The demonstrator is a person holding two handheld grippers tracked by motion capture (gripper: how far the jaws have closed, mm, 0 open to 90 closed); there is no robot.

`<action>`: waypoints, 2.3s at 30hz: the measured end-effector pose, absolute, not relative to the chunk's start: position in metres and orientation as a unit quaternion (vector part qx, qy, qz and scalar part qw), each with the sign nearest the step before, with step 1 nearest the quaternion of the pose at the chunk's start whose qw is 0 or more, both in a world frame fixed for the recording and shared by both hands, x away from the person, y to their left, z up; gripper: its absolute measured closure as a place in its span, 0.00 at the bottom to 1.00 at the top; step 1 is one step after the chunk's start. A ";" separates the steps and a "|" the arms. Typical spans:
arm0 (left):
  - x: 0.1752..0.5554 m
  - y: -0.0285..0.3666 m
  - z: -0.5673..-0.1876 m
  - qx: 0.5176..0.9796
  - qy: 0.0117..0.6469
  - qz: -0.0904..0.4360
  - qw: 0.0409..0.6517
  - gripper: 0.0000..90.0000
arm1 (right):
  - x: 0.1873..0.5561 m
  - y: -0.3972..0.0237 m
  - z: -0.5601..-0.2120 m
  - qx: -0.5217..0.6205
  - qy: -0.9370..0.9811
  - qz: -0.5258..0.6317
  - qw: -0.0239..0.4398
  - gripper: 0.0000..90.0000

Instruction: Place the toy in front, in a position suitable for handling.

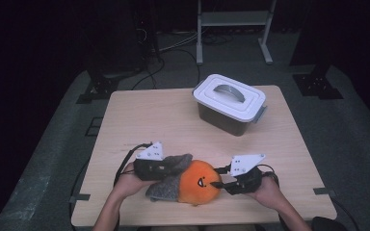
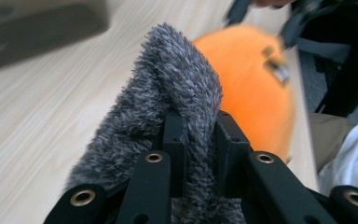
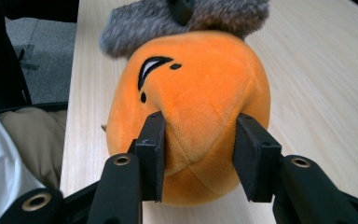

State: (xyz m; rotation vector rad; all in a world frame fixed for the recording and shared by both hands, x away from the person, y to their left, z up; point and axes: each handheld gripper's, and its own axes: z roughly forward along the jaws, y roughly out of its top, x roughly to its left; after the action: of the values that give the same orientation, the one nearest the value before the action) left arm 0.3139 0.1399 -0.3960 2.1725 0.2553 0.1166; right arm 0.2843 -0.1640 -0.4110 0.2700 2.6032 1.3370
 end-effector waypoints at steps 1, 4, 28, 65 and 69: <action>0.312 0.135 -0.395 0.885 0.097 0.052 0.452 0.86 | 0.283 -0.162 -0.411 0.089 0.882 0.452 0.104 0.63; 0.313 0.136 -0.397 0.886 0.098 0.045 0.452 0.86 | 0.283 -0.163 -0.412 0.089 0.883 0.450 0.104 0.60; 0.304 0.127 -0.387 0.892 0.070 0.048 0.444 0.86 | 0.279 -0.159 -0.405 0.097 0.875 0.463 0.104 0.65; 0.296 0.119 -0.372 0.883 0.045 0.034 0.466 0.86 | 0.285 -0.157 -0.411 0.126 0.871 0.468 0.077 0.70; 0.297 0.119 -0.379 0.881 0.046 0.016 0.471 0.86 | 0.288 -0.161 -0.415 0.123 0.871 0.472 0.061 0.51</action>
State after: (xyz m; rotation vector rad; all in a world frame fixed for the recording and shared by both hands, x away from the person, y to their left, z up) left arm 0.2969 0.1186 -0.3788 2.1568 0.1127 0.0386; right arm 0.2883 -0.1607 -0.4147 0.3719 2.6360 1.4270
